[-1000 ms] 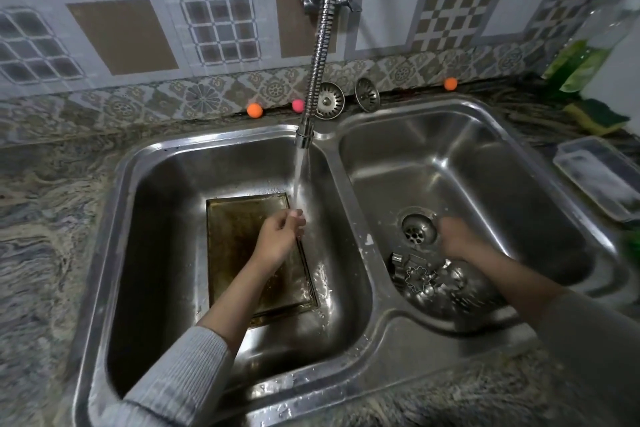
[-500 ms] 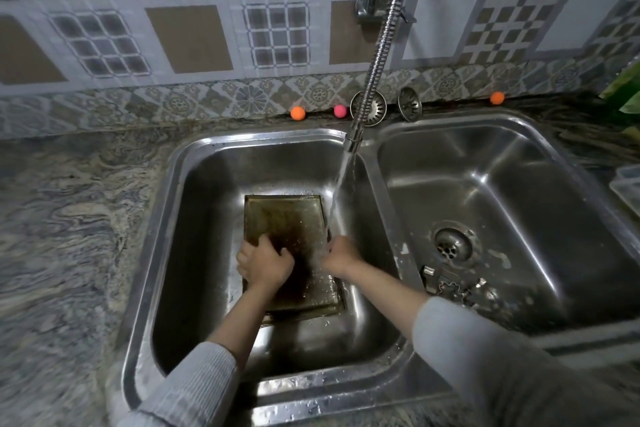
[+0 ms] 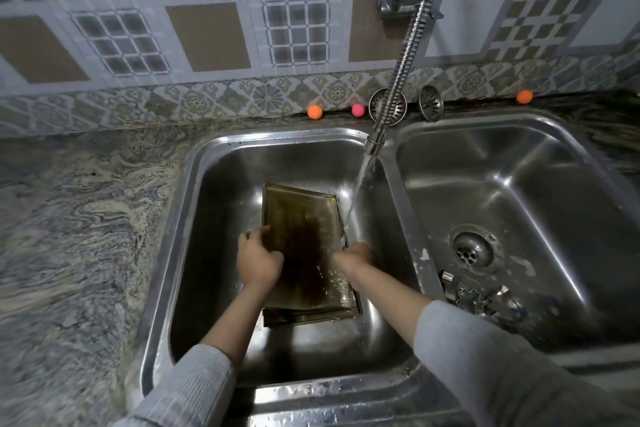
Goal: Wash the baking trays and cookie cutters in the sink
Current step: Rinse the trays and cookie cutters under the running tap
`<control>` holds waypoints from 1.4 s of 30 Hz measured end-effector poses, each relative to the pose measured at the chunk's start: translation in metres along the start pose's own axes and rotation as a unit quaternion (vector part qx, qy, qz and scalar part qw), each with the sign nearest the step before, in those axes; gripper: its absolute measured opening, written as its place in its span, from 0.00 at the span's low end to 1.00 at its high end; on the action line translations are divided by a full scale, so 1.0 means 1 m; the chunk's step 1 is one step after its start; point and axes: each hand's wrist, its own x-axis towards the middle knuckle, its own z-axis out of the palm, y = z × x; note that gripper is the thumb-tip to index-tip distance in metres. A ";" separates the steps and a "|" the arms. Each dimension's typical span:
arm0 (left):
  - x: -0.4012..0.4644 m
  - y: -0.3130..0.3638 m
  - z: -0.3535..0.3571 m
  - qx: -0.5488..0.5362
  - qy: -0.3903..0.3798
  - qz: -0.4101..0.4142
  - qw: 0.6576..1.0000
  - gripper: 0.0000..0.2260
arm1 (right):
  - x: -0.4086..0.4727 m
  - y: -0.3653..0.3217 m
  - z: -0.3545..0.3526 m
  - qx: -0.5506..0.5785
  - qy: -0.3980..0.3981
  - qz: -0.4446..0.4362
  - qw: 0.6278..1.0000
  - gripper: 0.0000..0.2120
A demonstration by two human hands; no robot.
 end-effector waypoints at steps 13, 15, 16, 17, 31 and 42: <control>0.005 0.010 -0.023 -0.095 0.011 0.023 0.995 0.21 | -0.007 -0.015 -0.011 0.026 -0.044 -0.020 0.998 0.12; 0.005 0.011 -0.026 -0.100 0.012 0.028 0.995 0.21 | -0.010 -0.014 -0.012 0.034 -0.055 -0.023 0.998 0.07; 0.005 0.012 -0.028 -0.100 0.011 0.034 0.994 0.21 | -0.011 -0.013 -0.011 0.035 -0.058 -0.023 0.997 0.05; 0.005 0.012 -0.030 -0.101 0.013 0.038 0.994 0.21 | -0.010 -0.011 -0.010 0.039 -0.059 -0.022 0.997 0.07; -0.014 0.048 0.001 -0.218 -0.052 0.037 0.974 0.17 | -0.038 -0.040 -0.100 -0.027 0.107 -0.203 0.973 0.24; -0.038 0.083 0.008 -0.262 -0.079 0.130 0.953 0.20 | -0.032 -0.052 -0.111 -0.444 0.060 -0.409 0.795 0.32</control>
